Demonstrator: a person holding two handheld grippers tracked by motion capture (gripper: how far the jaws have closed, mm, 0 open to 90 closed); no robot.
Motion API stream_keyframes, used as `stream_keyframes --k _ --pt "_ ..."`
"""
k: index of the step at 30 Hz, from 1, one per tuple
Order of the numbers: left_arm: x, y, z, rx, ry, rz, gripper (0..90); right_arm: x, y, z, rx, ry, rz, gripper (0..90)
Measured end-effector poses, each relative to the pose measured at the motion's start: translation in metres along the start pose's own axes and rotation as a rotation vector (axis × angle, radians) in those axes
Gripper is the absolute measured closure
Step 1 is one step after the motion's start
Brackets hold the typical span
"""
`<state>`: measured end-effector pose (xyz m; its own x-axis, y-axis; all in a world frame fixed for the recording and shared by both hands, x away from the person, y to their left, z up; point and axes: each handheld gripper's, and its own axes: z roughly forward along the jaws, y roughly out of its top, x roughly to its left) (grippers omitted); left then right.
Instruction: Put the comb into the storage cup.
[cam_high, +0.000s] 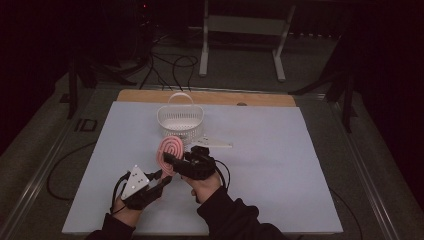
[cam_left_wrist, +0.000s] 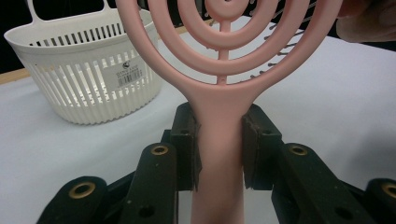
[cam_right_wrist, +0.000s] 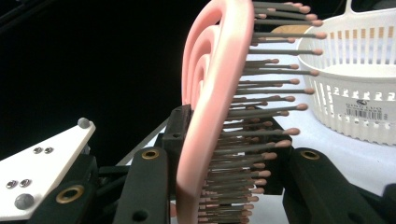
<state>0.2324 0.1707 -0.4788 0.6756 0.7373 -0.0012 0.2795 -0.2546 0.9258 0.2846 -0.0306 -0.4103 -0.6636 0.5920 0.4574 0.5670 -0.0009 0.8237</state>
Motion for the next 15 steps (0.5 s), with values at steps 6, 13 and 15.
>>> stream_keyframes --k 6,13,15 --pt "0.002 0.002 0.000 -0.017 -0.027 -0.037 69.7 0.000 0.004 0.000 0.002 0.017 -0.032 63.7" --pt "0.007 0.001 0.000 0.004 -0.027 -0.094 49.0 0.002 0.011 -0.004 -0.008 0.006 -0.110 63.9" --pt "0.008 0.001 0.001 0.016 -0.032 -0.104 46.2 0.000 0.013 -0.005 -0.013 0.002 -0.114 63.9"
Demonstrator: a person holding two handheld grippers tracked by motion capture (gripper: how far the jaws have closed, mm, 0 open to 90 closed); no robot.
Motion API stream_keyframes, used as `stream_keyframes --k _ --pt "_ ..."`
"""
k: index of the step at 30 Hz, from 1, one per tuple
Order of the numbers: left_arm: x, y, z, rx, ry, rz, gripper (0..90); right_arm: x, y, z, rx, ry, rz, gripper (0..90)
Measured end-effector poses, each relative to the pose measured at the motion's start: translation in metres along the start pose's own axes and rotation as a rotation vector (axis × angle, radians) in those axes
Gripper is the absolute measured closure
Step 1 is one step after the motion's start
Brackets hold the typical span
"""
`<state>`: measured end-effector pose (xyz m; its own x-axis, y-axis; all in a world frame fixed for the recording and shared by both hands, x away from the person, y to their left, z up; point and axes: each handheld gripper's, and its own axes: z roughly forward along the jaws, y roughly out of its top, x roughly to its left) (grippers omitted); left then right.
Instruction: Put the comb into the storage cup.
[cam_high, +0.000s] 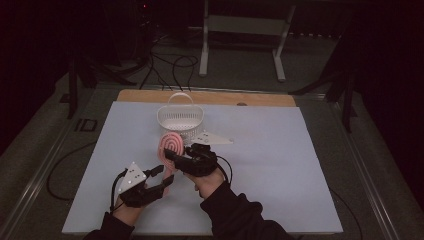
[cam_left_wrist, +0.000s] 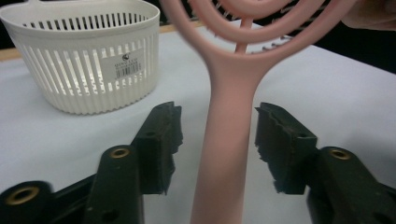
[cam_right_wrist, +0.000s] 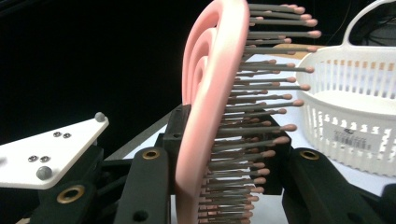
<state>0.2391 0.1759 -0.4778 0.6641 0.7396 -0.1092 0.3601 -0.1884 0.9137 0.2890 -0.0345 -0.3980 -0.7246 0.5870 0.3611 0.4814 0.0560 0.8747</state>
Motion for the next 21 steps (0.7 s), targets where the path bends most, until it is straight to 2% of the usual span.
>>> stream_keyframes --k 7,15,18,19,21 --pt "0.003 -0.001 0.004 0.050 -0.007 -0.013 33.3 -0.006 0.008 -0.007 -0.014 -0.010 -0.014 63.9" --pt "0.002 -0.004 0.012 0.141 -0.054 -0.002 18.1 -0.011 0.015 -0.015 -0.030 -0.015 -0.034 63.9" --pt "0.002 -0.006 0.014 0.161 -0.085 0.016 12.9 -0.012 0.017 -0.018 -0.035 -0.016 -0.040 63.9" --pt "0.001 -0.006 0.014 0.162 -0.082 0.025 9.8 -0.013 0.017 -0.020 -0.037 -0.014 -0.046 63.9" --pt "0.002 -0.006 0.015 0.165 -0.095 0.022 9.2 -0.014 0.019 -0.022 -0.038 -0.009 -0.046 63.9"
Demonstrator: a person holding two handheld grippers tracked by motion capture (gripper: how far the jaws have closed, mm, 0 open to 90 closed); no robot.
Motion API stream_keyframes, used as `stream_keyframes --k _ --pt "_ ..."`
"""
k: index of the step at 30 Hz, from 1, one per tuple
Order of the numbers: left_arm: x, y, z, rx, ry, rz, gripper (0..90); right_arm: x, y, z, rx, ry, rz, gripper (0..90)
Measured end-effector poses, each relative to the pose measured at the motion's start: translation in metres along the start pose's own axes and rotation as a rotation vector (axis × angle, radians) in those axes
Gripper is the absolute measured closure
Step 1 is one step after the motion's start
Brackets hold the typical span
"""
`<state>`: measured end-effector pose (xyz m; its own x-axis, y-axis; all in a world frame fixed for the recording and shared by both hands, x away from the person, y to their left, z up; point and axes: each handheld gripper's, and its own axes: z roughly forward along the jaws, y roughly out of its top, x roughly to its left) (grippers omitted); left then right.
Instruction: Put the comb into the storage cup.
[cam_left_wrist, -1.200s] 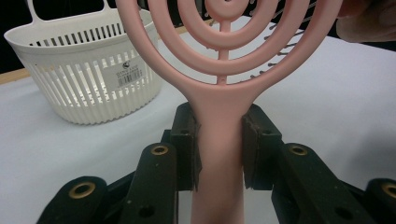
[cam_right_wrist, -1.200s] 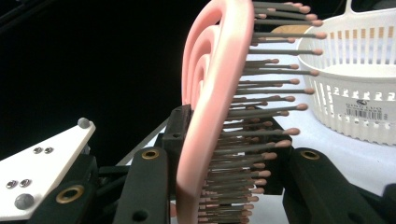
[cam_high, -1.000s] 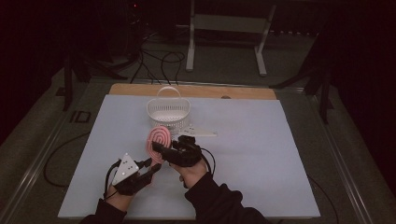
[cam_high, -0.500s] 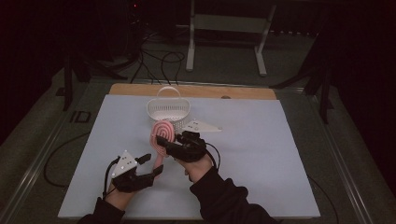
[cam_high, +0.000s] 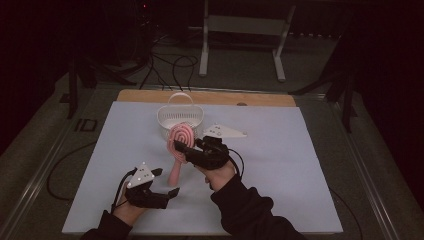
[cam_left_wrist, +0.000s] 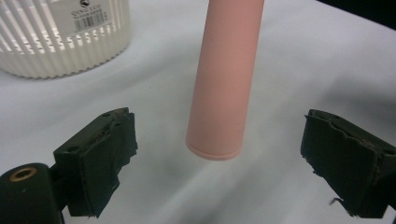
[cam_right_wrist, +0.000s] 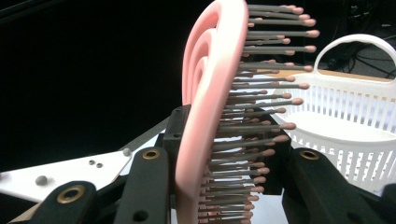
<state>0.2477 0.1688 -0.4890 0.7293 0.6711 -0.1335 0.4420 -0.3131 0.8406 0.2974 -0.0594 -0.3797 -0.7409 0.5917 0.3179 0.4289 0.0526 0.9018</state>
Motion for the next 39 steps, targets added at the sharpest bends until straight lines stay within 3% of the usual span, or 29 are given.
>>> stream_keyframes --k 3,6,17,24,30,34,39 --pt "0.000 0.000 0.000 0.012 -0.022 0.001 3.3 0.000 0.002 -0.004 -0.005 -0.005 -0.023 63.9" --pt "0.002 -0.001 -0.002 0.006 -0.017 0.003 0.3 -0.003 0.004 -0.008 -0.005 -0.005 -0.034 63.9" --pt "0.010 -0.007 -0.006 0.030 -0.050 -0.016 0.0 -0.016 0.011 -0.024 0.001 -0.018 -0.089 63.9" --pt "0.010 -0.012 -0.008 0.041 -0.072 -0.001 0.0 -0.019 0.014 -0.031 0.012 -0.012 -0.133 63.9" --pt "0.014 -0.020 -0.015 0.045 -0.050 0.007 0.0 -0.018 0.020 -0.036 0.014 0.004 -0.182 63.9" --pt "0.015 -0.024 -0.018 0.063 -0.012 0.011 0.1 -0.017 0.023 -0.036 0.008 0.011 -0.200 63.9" --pt "0.018 -0.028 -0.024 0.048 -0.020 -0.001 0.0 -0.016 0.028 -0.038 0.003 0.010 -0.238 63.9"
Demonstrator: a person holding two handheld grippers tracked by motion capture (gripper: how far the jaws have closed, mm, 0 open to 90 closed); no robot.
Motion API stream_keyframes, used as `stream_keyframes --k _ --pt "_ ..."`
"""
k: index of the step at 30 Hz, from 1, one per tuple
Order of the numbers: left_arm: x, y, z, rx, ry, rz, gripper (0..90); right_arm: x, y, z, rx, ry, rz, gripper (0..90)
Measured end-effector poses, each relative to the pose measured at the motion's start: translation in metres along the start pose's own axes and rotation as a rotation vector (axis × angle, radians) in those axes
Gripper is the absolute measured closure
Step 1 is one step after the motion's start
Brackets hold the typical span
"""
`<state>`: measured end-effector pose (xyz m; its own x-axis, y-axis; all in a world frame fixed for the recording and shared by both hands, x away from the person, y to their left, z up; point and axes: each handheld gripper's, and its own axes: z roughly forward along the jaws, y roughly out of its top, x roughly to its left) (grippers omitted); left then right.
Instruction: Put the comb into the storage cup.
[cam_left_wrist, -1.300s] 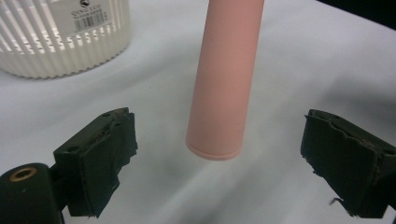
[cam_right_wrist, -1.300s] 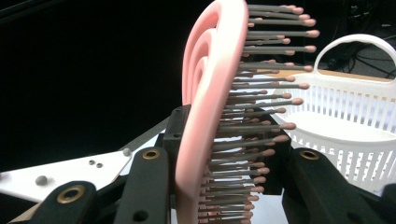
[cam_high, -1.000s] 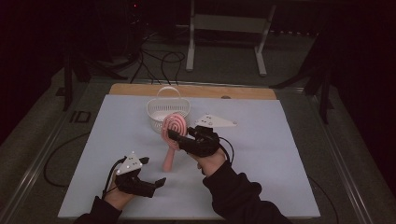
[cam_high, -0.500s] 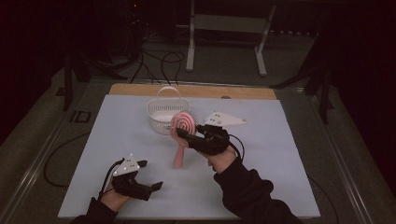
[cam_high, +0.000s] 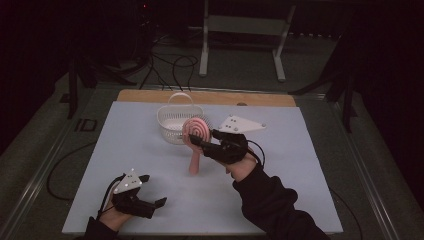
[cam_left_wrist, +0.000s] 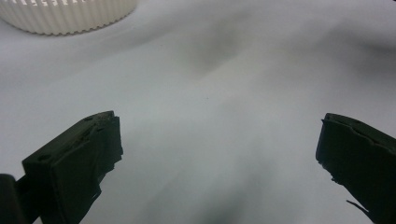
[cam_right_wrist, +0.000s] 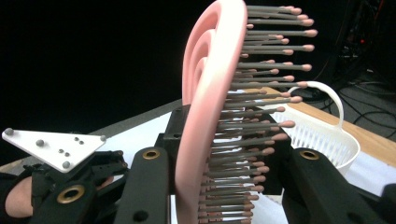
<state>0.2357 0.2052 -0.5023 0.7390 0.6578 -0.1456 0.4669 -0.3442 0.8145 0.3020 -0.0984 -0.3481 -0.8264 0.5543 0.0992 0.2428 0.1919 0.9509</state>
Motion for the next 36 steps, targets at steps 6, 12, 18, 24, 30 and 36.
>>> stream_keyframes --k 6,12,18,24,30,36 --pt "0.001 -0.003 -0.004 -0.009 0.009 -0.003 0.1 -0.003 0.006 -0.003 -0.006 0.006 -0.038 63.9" --pt "0.001 -0.005 -0.006 -0.006 0.007 0.002 0.1 -0.003 0.010 -0.003 -0.004 0.006 -0.079 63.9" --pt "0.002 -0.007 -0.008 -0.010 0.023 0.010 0.1 -0.005 0.016 -0.002 -0.004 0.005 -0.113 63.9" --pt "0.003 -0.007 -0.009 -0.014 0.025 0.009 0.1 -0.007 0.027 -0.001 -0.018 0.007 -0.132 63.9" --pt "0.003 -0.007 -0.009 -0.013 0.022 0.008 0.1 -0.009 0.033 0.001 -0.023 -0.002 -0.149 63.9" --pt "0.002 -0.006 -0.010 -0.024 0.014 0.014 0.1 -0.013 0.037 0.003 -0.028 -0.011 -0.155 63.9"
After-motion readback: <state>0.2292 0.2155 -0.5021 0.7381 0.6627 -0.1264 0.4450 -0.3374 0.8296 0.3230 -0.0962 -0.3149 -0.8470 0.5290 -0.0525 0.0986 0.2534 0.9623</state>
